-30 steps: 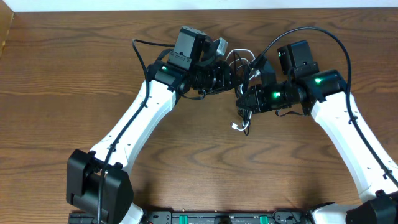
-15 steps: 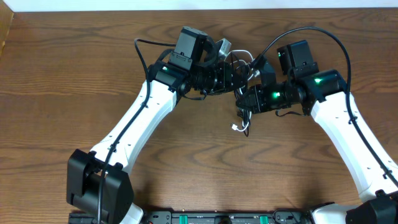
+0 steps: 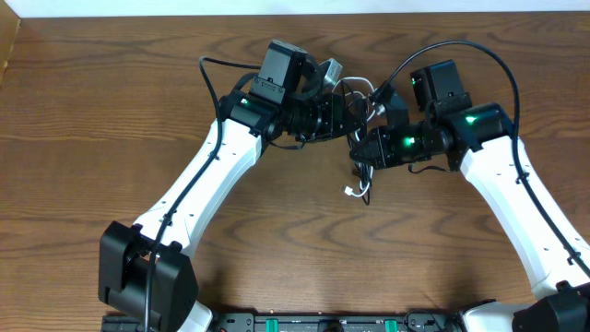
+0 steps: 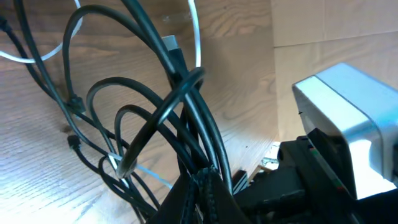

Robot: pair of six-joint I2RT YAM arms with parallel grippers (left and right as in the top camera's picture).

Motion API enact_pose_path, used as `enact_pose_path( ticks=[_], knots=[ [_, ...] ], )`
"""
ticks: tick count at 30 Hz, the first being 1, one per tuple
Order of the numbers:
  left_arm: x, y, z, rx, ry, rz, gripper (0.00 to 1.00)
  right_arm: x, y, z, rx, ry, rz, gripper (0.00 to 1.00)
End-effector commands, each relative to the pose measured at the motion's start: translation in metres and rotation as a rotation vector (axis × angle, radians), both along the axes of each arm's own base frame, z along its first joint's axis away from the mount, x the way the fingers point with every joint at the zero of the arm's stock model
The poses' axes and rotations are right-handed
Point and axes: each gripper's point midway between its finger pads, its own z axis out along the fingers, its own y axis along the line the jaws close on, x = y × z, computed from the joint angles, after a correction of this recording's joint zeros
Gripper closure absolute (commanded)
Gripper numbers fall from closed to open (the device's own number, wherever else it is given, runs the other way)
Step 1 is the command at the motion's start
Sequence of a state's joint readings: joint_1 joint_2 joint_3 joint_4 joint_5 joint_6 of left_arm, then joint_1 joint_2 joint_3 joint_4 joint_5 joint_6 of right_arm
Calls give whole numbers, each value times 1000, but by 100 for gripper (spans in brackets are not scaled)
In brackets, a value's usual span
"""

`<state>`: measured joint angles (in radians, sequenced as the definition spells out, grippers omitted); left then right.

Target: Untangle cables

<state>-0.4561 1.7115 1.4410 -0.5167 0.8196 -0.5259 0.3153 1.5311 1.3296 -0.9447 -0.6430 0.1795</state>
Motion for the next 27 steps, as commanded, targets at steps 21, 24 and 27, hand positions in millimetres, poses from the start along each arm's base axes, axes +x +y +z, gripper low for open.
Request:
enact_pose_path(
  ticks=[21, 24, 27],
  knots=[
    [20, 34, -23, 161, -125, 21, 92, 28, -29, 16, 41, -54, -99, 36],
    [21, 35, -23, 163, -134, 16, 92, 30, -32, 16, 41, -56, -106, 35],
    [23, 38, -25, 180, -141, 27, 93, 28, -28, 16, 38, -64, -86, 35]
  ],
)
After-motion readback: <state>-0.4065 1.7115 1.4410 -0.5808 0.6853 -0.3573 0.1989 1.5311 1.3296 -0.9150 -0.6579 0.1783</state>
